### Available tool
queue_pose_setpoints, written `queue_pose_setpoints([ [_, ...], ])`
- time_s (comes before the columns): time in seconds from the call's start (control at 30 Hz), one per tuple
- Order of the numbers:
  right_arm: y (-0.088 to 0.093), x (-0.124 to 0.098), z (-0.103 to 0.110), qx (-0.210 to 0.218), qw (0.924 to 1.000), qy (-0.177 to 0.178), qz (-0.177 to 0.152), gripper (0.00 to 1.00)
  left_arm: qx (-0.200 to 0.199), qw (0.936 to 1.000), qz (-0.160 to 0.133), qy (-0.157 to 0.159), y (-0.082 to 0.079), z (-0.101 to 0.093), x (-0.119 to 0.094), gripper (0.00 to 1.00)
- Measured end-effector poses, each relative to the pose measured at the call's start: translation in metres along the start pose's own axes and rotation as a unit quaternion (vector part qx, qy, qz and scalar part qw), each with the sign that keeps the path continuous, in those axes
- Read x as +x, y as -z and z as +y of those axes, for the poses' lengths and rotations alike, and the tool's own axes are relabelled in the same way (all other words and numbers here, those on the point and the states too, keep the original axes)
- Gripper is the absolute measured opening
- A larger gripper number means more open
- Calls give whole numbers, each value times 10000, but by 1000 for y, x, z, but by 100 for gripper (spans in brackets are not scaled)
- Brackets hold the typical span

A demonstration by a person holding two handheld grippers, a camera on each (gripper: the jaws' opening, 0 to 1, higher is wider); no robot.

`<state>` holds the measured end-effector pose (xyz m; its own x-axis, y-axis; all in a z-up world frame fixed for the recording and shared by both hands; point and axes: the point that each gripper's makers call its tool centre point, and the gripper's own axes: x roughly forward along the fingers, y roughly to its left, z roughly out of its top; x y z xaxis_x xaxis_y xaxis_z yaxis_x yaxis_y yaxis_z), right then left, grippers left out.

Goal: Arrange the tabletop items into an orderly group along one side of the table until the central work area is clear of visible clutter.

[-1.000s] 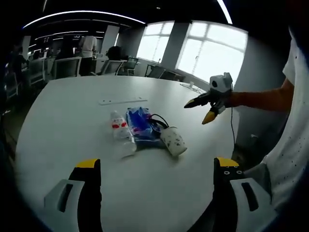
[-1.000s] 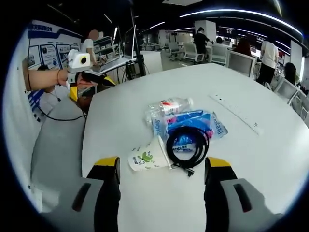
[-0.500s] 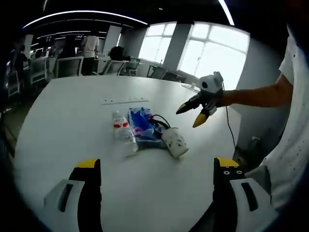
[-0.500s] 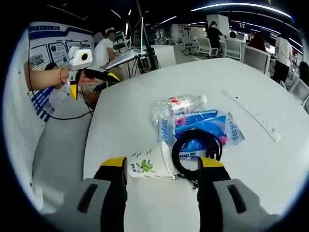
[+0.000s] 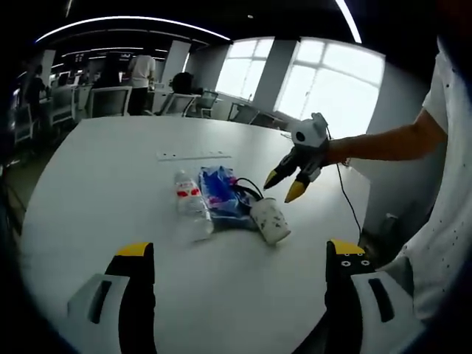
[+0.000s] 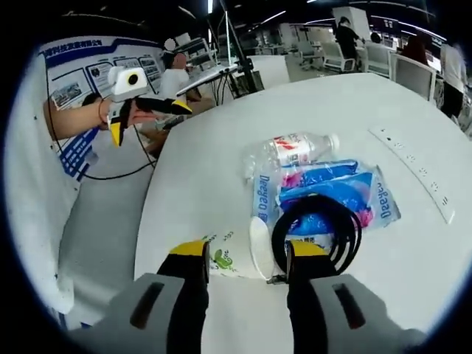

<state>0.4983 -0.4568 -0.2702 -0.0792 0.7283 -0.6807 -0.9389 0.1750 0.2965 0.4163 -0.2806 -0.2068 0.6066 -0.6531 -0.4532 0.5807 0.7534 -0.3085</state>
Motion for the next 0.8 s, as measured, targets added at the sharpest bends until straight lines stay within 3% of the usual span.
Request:
queue_pose_setpoints([
  [0.8, 7, 21, 11, 65, 9927, -1045, 596, 19, -132, 9999, -75, -49, 1, 7, 3, 98],
])
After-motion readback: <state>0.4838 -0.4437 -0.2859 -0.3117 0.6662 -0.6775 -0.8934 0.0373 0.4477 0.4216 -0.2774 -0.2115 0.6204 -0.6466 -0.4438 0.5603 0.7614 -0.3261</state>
